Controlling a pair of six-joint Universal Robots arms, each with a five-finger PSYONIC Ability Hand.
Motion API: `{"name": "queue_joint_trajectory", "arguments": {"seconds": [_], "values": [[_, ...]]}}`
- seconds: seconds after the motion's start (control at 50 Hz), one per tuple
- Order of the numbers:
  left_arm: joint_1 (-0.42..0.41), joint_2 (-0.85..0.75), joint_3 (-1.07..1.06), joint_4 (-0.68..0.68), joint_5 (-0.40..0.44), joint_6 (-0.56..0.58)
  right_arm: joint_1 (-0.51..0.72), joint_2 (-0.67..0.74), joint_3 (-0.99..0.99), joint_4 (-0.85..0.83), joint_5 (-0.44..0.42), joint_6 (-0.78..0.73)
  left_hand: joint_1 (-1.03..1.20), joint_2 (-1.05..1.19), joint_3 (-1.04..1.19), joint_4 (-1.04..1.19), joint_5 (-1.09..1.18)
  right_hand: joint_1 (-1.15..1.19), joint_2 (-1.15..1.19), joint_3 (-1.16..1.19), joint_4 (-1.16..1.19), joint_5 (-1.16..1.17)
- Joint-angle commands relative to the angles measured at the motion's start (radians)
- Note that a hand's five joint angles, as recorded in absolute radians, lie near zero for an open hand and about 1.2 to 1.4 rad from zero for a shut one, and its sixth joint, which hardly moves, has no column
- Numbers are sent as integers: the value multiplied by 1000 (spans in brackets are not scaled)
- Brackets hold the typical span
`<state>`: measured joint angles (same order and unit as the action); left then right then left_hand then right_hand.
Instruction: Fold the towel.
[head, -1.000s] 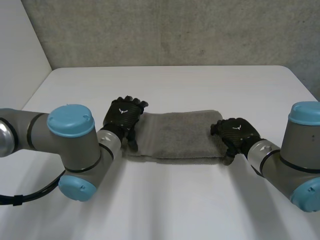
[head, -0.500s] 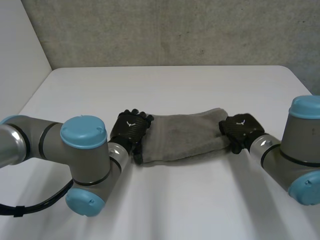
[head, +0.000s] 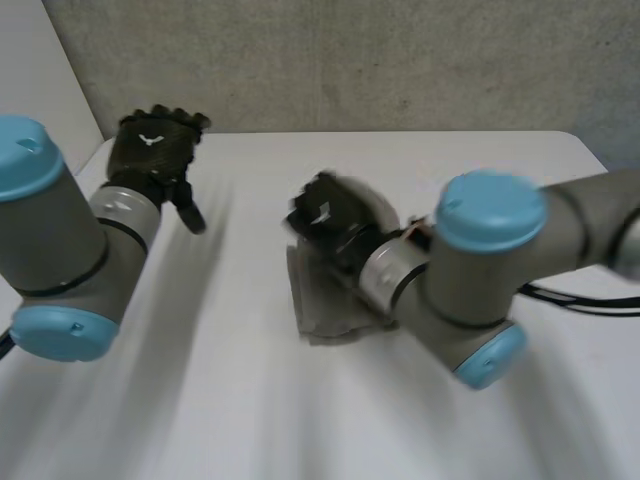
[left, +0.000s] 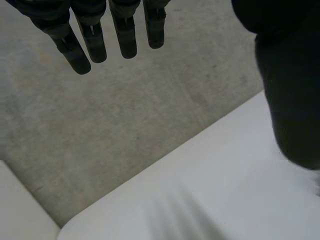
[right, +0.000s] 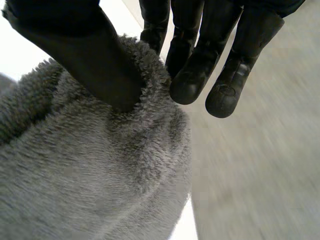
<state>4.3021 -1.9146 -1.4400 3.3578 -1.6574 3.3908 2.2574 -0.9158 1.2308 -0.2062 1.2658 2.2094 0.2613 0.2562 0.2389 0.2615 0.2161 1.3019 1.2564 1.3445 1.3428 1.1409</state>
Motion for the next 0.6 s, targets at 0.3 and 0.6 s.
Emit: {"name": "queue_joint_trajectory", "arguments": {"seconds": [0.3, 0.6], "values": [[-24, -1, 10, 8, 93, -96, 18, -159, 185, 100, 4, 260, -83, -78, -61, -83, -212, -1127, -1082, -1170, -1168, -1141], [-133, -101, 59, 37, 93, -245, -179, -235, 188, 114, 92, 645, -86, -81, -64, -86, -215, -1127, -1082, -1170, -1168, -1141]]}}
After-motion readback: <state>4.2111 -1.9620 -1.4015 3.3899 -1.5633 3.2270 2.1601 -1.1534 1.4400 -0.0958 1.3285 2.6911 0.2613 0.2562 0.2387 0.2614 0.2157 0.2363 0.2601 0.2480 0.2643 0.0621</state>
